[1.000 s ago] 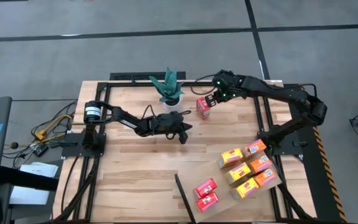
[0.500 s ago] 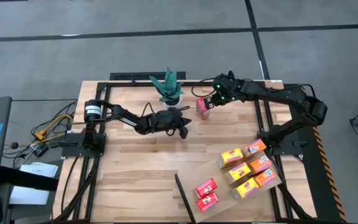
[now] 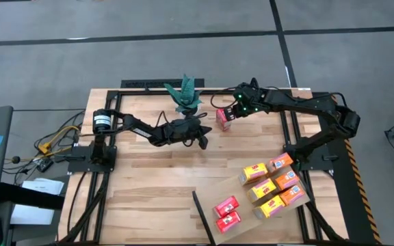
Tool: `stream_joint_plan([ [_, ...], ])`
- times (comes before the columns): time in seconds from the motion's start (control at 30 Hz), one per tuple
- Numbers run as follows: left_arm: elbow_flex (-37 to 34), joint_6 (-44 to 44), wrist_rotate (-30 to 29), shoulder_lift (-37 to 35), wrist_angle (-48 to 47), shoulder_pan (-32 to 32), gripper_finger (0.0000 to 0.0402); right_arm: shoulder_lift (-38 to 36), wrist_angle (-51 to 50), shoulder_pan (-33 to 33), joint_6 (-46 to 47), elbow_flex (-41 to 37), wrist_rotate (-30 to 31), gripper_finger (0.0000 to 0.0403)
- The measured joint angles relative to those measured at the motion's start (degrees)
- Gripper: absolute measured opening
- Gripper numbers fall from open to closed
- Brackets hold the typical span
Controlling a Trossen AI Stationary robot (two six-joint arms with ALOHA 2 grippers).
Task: Stack cereal on shelf
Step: Put the red cereal box on the shelf aligned with the other red cereal boxes
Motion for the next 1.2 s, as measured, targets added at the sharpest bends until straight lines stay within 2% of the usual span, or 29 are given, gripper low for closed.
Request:
stream_joint_plan([
  [0.13,2.86,2.08,1.15,1.10,-0.33,0.00,0.0000,0.00,0.20,0.80,-0.01,0.00,-0.79,0.0005],
  [0.3,6.09,4.88,0.60,1.02,-6.68,0.00,0.0000,0.00,0.58,1.93,-0.01,0.00,-0.76,0.0005],
  [0.5,6.58,5.52,-1.40,1.04,-7.04,0.88,0.0000,0.00,0.63,2.21,-0.01,-0.02,-0.72,0.0005],
  [0.8,6.55,4.90,-1.46,1.04,-6.86,3.47,0.0000,0.00,1.21,2.23,-0.02,-0.02,-1.56,0.0005],
  [1.2,6.53,4.24,-1.48,1.04,-6.43,3.56,0.0000,0.00,1.93,2.62,-0.49,-0.04,-2.21,0.0005],
])
